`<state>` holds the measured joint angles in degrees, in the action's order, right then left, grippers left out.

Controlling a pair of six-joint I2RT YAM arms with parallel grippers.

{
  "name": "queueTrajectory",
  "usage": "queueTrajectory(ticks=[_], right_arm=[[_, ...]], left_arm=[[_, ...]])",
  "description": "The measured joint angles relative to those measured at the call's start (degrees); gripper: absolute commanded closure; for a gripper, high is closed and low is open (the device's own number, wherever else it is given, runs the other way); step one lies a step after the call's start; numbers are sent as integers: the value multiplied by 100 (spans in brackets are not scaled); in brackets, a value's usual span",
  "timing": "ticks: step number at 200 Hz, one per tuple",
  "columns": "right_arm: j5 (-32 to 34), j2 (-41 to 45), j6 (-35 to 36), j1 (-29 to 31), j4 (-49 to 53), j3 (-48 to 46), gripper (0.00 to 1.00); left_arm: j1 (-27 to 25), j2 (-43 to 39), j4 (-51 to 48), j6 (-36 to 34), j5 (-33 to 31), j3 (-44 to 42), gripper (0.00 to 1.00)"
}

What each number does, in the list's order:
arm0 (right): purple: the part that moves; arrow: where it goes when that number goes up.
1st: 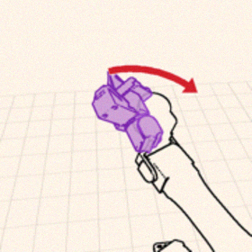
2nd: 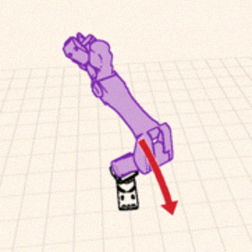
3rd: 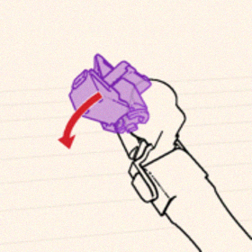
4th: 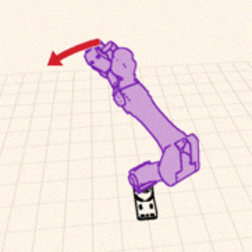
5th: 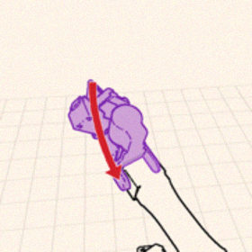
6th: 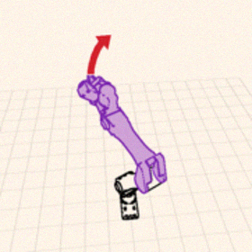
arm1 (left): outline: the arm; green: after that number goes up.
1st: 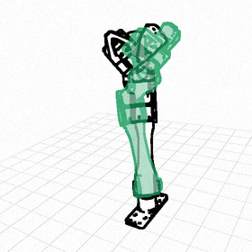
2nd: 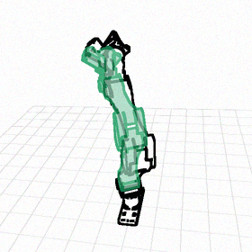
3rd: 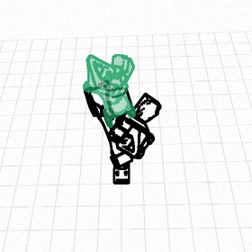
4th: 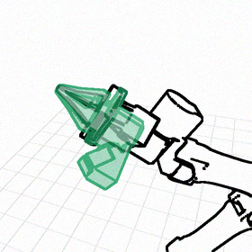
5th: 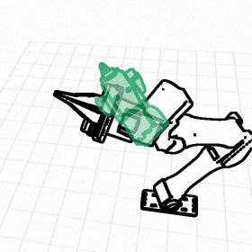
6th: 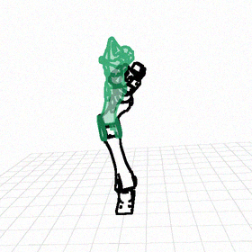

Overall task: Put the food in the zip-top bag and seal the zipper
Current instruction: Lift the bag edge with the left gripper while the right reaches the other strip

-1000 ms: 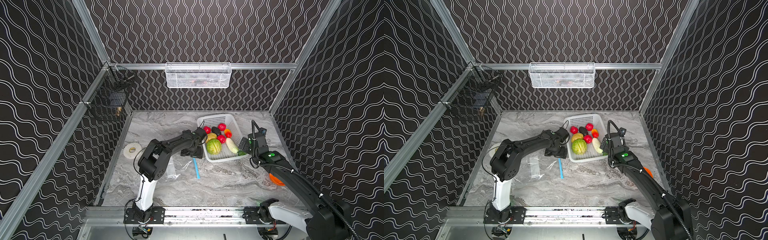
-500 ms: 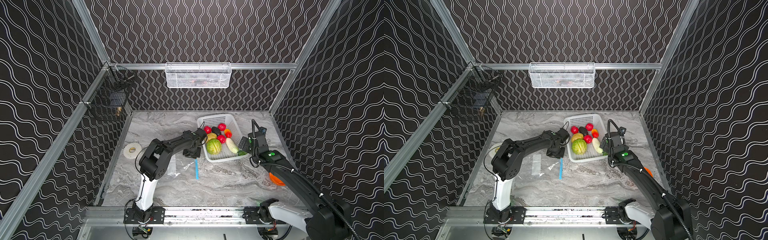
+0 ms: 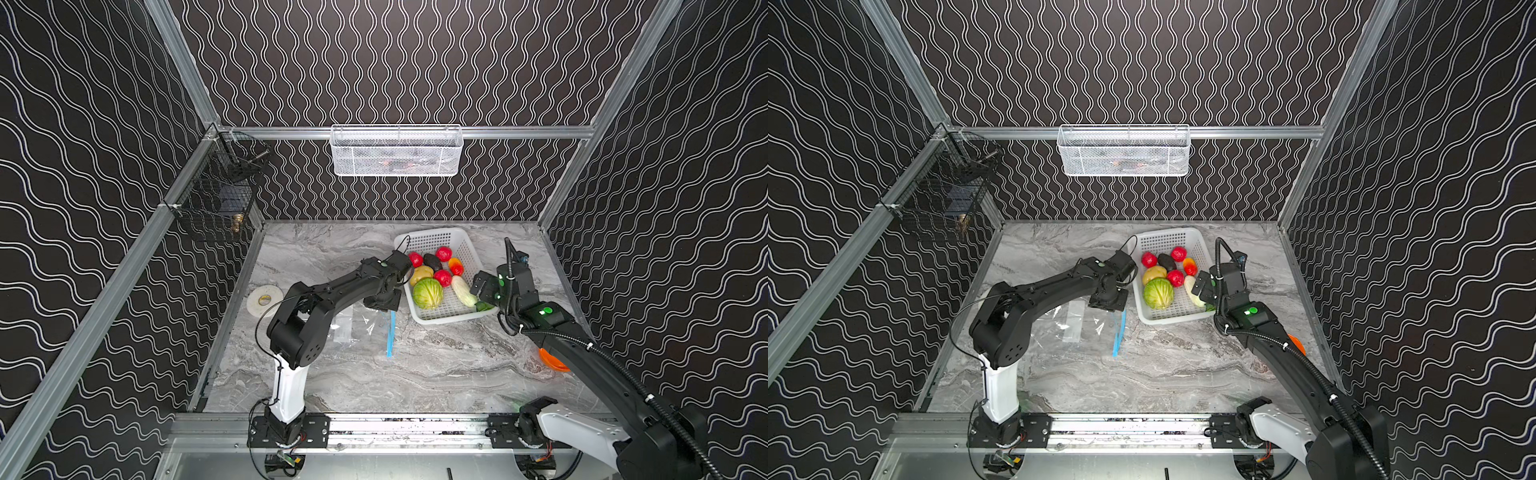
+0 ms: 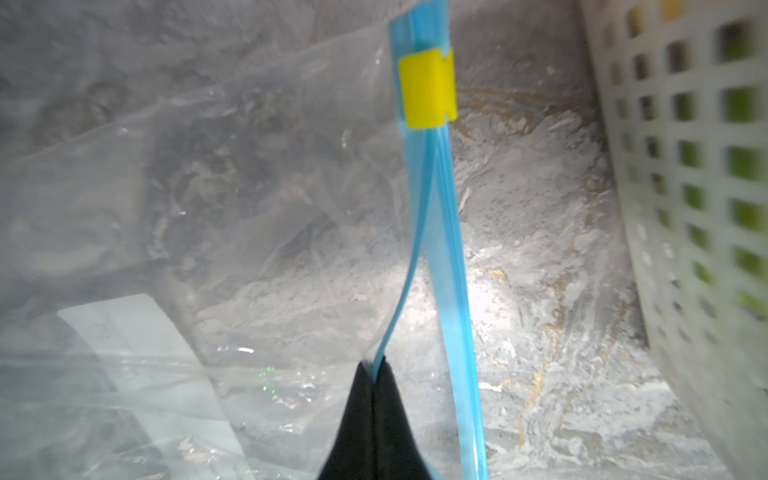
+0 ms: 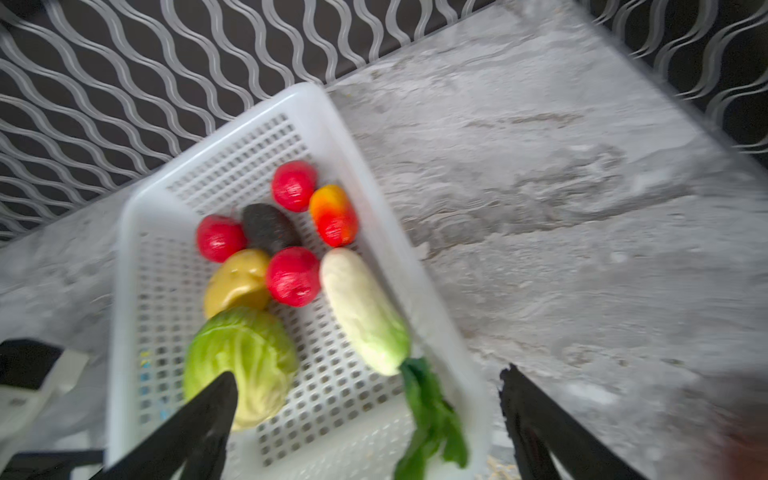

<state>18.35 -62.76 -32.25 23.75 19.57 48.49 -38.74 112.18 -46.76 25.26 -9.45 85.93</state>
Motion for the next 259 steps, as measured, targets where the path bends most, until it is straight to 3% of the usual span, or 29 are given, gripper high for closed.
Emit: queueTrajectory(ticks=[116, 142, 208, 259], right_arm=[[-883, -992, -636, 1438, -1128, 264, 6], [-1012, -1318, -691, 1615, -1300, 420, 11], [-1471, -1998, -702, 1797, -1845, 785, 36], [-1757, -2243, -761, 1945, -2271, 1045, 45]], left_arm=[[7, -1152, -168, -1349, -328, 522, 100], [39, -1305, -219, -1668, -315, 713, 100], [166, -1491, -267, -2109, -269, 981, 100], [310, -1613, -304, -2111, -184, 927, 100]])
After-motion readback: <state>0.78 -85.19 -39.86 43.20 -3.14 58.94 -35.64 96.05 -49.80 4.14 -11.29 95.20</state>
